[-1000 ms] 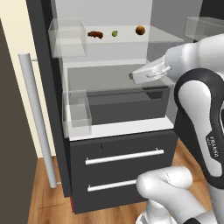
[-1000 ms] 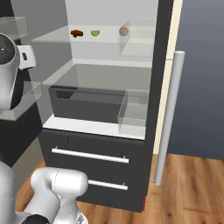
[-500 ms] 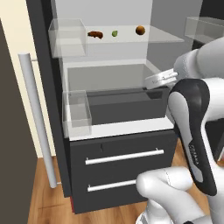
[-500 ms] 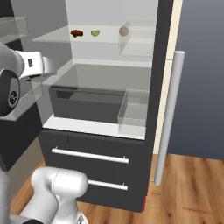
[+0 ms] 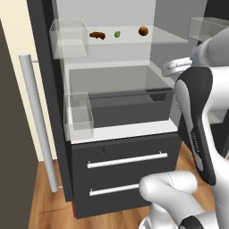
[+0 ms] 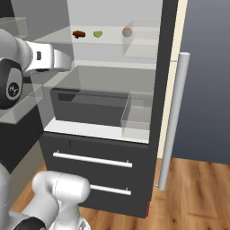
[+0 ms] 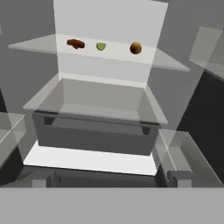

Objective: Open the fridge, remove the mango, lemon wedge, and chicken drumstick, and place them on any counter.

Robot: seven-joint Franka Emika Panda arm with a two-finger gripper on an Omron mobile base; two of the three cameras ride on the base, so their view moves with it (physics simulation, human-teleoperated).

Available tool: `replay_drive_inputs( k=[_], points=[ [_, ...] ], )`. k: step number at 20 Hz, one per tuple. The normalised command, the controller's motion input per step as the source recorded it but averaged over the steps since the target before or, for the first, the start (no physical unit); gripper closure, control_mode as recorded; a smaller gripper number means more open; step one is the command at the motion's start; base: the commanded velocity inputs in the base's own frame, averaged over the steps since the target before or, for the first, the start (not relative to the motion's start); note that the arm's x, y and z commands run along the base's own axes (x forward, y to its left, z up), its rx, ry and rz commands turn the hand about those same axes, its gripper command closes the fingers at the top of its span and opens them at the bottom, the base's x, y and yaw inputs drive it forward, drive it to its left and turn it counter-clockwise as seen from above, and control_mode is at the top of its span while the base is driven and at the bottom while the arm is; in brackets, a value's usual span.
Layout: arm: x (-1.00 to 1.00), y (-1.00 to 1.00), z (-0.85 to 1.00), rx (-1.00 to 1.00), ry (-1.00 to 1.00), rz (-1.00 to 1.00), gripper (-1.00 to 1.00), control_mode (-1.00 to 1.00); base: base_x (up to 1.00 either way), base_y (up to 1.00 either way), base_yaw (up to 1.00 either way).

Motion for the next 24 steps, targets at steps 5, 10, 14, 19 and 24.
replay_drive_inputs(
  k=[5, 10, 14, 19, 24],
  points=[
    [0.00, -0.62, 0.14, 0.00, 0.00, -0.15, -1.00, -1.00, 0.00, 0.00, 0.00],
    [0.01, -0.25, 0.04, 0.00, 0.01, -0.07, -1.00, -1.00, 0.00, 0.00, 0.00],
    [-0.02, 0.00, 0.00, 0.00, 0.01, -0.02, -1.00, -1.00, 0.00, 0.00, 0.00],
    [0.06, 0.00, 0.00, 0.00, -0.14, -0.01, -1.00, -1.00, 0.00, 0.00, 0.00],
    [0.13, 0.01, 0.00, 0.00, -0.10, 0.04, -1.00, -1.00, 0.00, 0.00, 0.00]
  ],
)
